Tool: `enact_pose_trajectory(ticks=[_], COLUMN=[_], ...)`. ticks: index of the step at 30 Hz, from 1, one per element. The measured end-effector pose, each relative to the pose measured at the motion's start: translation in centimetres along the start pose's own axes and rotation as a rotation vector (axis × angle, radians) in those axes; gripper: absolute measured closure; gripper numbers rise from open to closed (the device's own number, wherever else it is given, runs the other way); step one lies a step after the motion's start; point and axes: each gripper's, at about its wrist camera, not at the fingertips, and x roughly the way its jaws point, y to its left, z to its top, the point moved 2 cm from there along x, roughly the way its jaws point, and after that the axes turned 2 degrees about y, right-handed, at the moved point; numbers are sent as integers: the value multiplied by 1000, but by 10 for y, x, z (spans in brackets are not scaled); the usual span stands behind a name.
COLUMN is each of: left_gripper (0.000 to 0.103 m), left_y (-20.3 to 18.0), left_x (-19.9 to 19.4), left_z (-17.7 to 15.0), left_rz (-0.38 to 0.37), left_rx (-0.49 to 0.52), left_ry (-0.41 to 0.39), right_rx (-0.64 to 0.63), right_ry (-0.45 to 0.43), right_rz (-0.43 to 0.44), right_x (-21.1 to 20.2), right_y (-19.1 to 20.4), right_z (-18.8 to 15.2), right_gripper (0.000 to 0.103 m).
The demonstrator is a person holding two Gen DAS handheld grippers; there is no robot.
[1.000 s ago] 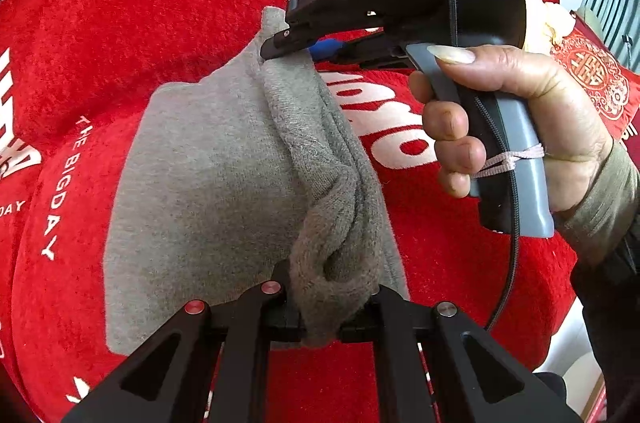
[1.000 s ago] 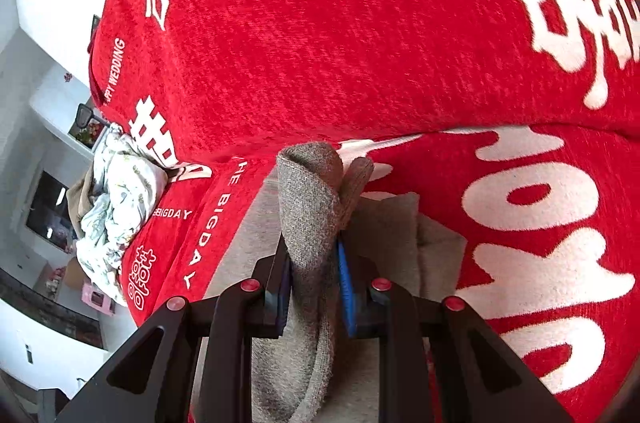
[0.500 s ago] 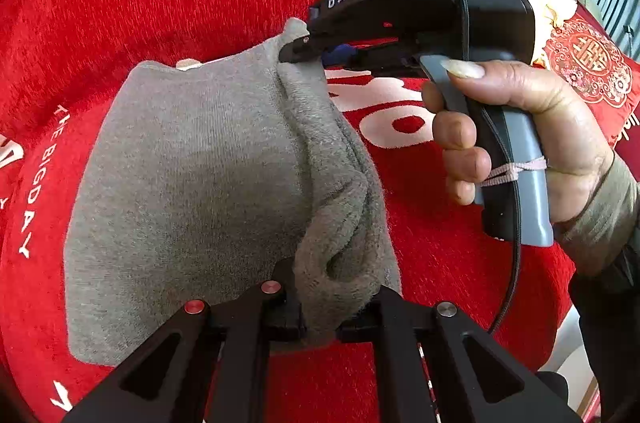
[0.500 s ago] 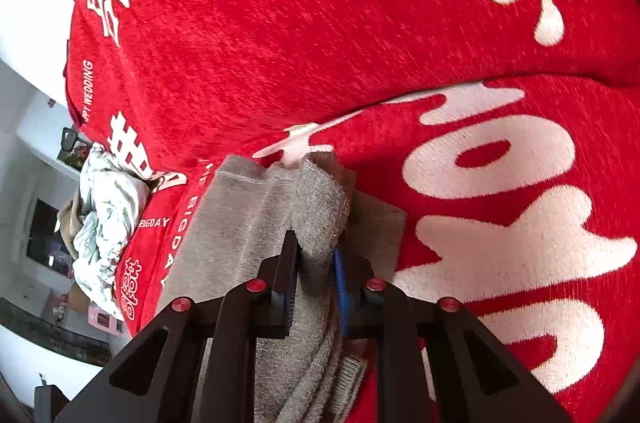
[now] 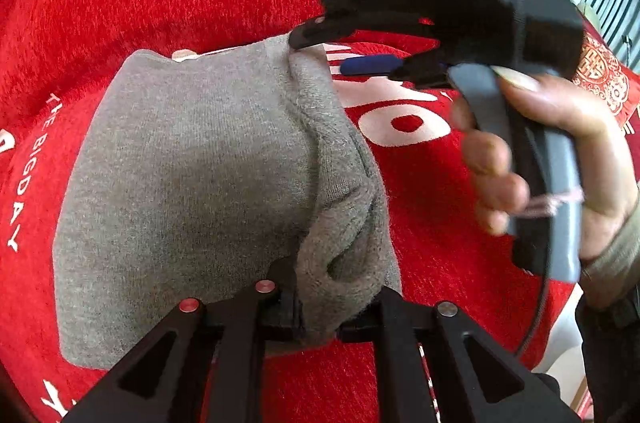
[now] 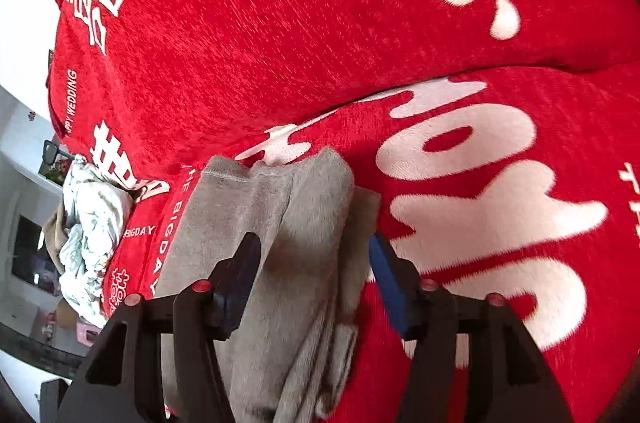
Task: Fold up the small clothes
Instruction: 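Open both tools and release the folded side edge, then move both open tools to the other side edge of the sweater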
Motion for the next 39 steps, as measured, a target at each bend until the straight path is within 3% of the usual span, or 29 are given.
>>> enact_pose_trajectory(ticks=[1, 2, 4, 6, 8, 13, 15, 18, 20, 23, 26, 29, 33, 37, 39], left_gripper=[80, 51, 14, 13, 13, 13, 13, 13, 13, 13, 13, 13, 13, 13, 13], left_y=[1, 3, 7, 14, 18, 52, 74, 104, 119, 148, 167, 163, 152, 144, 141], left_x=[-1, -3, -9, -22, -28, -54, -59, -60, -51, -23, -11, -27, -41, -49, -49], left_z=[0, 0, -2, -6, -10, -19, -15, -7, -3, -2, -7, -8, -14, -21, -24], left_rz=[-5, -37, -107, -113, -149, -218, -212, -172, -108, 5, -116, -63, -14, 37, 61], left_rx=[-3, -8, -44, -83, -72, -114, -187, -271, -299, -334, -423, -400, -324, -255, -227], left_ry=[1, 7, 18, -26, -8, -55, -81, -116, -109, -28, 20, -27, -64, -74, -69], right_rx=[0, -3, -4, -18, -35, -93, -101, -72, -25, 39, 35, -25, -129, -150, -126], right_ry=[-5, -14, -30, -48, -56, -40, -21, -23, -30, -37, -46, -90, -105, -59, -39], right_rz=[-3, -6, -12, -21, -3, 109, 150, 107, 59, 65, 21, -29, 52, 67, 13], right_x=[-5, -11, -22, -32, -40, -47, -39, -26, -19, -14, -19, -44, -71, -64, -54], right_y=[2, 5, 11, 19, 29, 60, 68, 64, 51, 35, 39, 56, 86, 89, 78], right_z=[-3, -8, -15, -25, -34, -58, -65, -66, -65, -64, -65, -74, -107, -140, -150], right_gripper=[42, 42, 42, 42, 42, 39, 38, 38, 39, 41, 42, 40, 36, 35, 35])
